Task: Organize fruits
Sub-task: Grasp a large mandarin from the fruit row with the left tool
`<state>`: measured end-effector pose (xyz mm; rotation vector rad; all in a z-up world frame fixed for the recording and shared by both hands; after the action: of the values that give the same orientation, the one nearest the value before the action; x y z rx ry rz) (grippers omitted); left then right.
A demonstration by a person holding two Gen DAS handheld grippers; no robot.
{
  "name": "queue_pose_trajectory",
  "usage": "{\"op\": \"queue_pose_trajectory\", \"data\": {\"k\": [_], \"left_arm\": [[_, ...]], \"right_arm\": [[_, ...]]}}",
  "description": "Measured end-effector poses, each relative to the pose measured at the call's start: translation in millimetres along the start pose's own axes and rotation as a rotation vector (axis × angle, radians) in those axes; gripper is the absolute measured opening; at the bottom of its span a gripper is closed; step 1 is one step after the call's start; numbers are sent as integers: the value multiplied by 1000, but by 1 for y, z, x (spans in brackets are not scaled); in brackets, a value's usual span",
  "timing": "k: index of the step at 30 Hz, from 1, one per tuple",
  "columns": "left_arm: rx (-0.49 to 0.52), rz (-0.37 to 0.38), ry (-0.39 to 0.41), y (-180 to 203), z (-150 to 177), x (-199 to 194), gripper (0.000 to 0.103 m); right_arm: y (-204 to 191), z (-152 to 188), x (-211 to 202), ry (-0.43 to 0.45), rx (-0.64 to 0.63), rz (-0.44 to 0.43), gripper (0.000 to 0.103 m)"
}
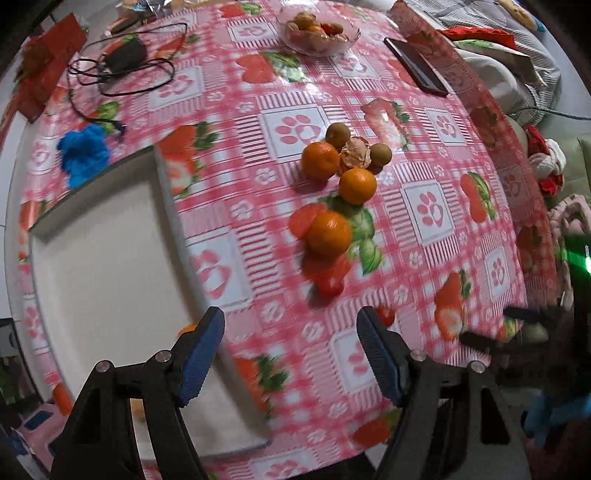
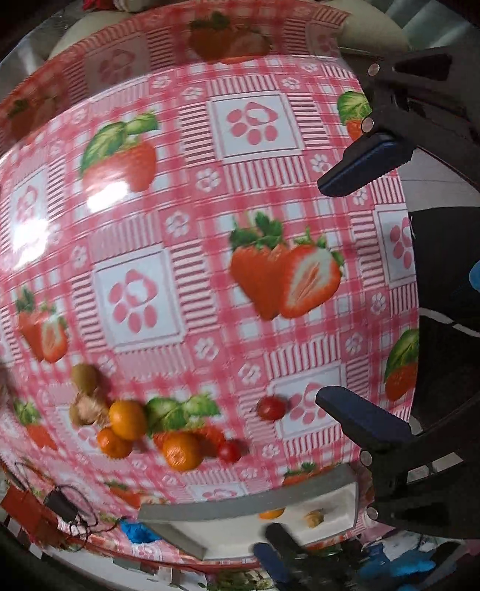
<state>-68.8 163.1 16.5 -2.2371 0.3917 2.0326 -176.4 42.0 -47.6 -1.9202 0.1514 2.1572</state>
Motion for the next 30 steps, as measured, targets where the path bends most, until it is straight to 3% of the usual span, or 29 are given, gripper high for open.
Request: {"op": "queue_pose_trajectory", "data": {"k": [8, 10, 13, 24, 30], "left_arm": [[-45, -61, -31, 11, -36, 40, 76], [-85, -56, -54, 9, -41, 50, 68], [-128, -30, -63, 10, -45, 59, 66], [-170, -66, -98, 18, -51, 80, 50], [-169, -83, -79, 16, -55, 80, 41]], "right_arm": [[28, 3, 18, -65, -29, 17, 103], [32, -4, 18, -69, -50, 20, 103], [38, -16, 17, -77, -76, 20, 103], [48, -65, 19, -88, -136, -1, 103], [40, -84, 23, -84, -150, 7, 103]]}}
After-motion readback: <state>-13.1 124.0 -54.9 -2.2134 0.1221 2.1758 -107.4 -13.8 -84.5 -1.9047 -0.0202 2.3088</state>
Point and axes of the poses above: each gripper's, at about its wrist camera, not at the fingertips, and x roughly the way its jaws point, y to its right, z to its underside, the point moved 7 cm from there along x, roughly the way its jaws point, and after that the axes turned 6 degrees about x, right-handed, at the moved point
